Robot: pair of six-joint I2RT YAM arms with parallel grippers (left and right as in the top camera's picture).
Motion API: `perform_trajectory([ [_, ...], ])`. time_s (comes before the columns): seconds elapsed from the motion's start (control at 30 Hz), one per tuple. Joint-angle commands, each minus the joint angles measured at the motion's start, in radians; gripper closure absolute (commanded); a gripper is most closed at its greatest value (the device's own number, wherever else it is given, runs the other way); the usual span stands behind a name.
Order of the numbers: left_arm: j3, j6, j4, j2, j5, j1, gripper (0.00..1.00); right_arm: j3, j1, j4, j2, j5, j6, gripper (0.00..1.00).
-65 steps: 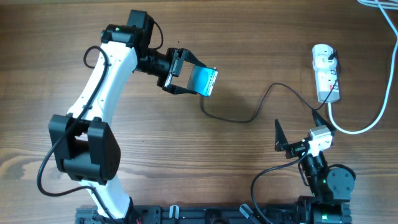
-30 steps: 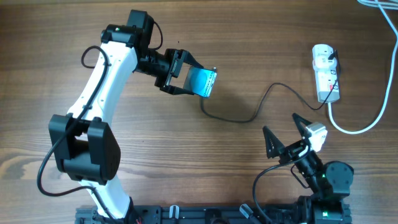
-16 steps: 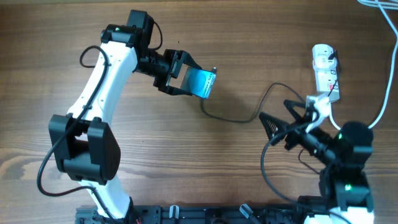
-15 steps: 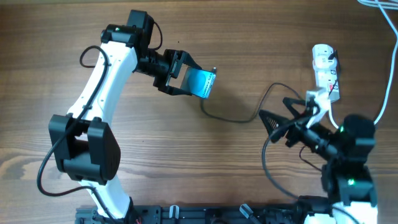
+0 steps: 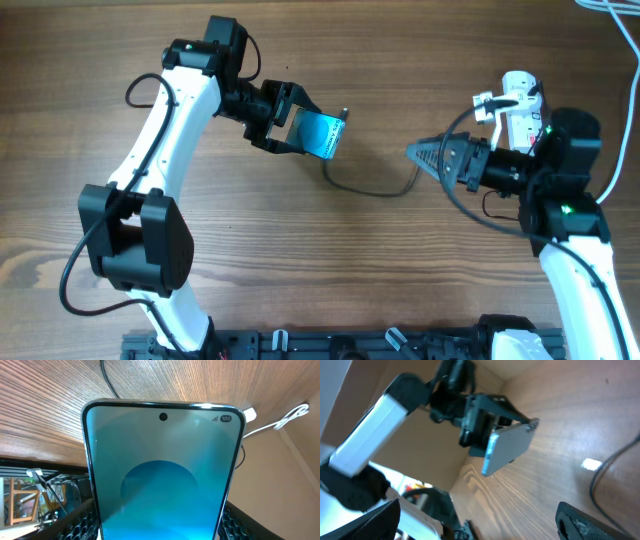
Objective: Plug charger to phone and switch on socket
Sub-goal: 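Move the right gripper toward the phone held by the left gripper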
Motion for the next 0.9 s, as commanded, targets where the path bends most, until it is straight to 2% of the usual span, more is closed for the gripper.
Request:
perform_trajectory([
  [0.0, 0.023, -0.007, 0.0, -0.029, -0.045, 0.004, 0.96, 0.019, 0.03, 0.0, 0.072, 0.044, 0.076, 0.02],
  [0.1, 0.023, -0.021, 0.0, -0.029, -0.147, 0.001, 0.96, 0.019, 0.138, -0.007, 0.098, 0.208, 0.087, 0.05],
  [0.33, 0.023, -0.033, 0.0, -0.029, -0.379, -0.043, 0.96, 0.019, 0.448, -0.005, 0.119, 0.682, 0.298, 0.06],
  [0.4, 0.023, -0.033, 0.0, -0.029, -0.449, -0.065, 0.96, 0.019, 0.5, 0.01, 0.145, 0.755, 0.317, 0.07],
  [0.53, 0.023, -0.068, -0.004, -0.029, -0.548, -0.115, 0.96, 0.019, 0.554, 0.099, 0.259, 0.776, 0.332, 0.09],
  [0.63, 0.023, -0.078, 0.0, -0.029, -0.548, -0.142, 0.96, 0.019, 0.569, 0.192, 0.351, 0.773, 0.349, 0.14],
  [0.77, 0.023, -0.078, 0.0, -0.029, -0.547, -0.163, 0.96, 0.019, 0.605, 0.375, 0.436, 0.757, 0.356, 0.15],
  [0.87, 0.023, -0.078, -0.001, -0.029, -0.547, -0.171, 0.96, 0.019, 0.628, 0.449, 0.476, 0.793, 0.423, 0.17],
])
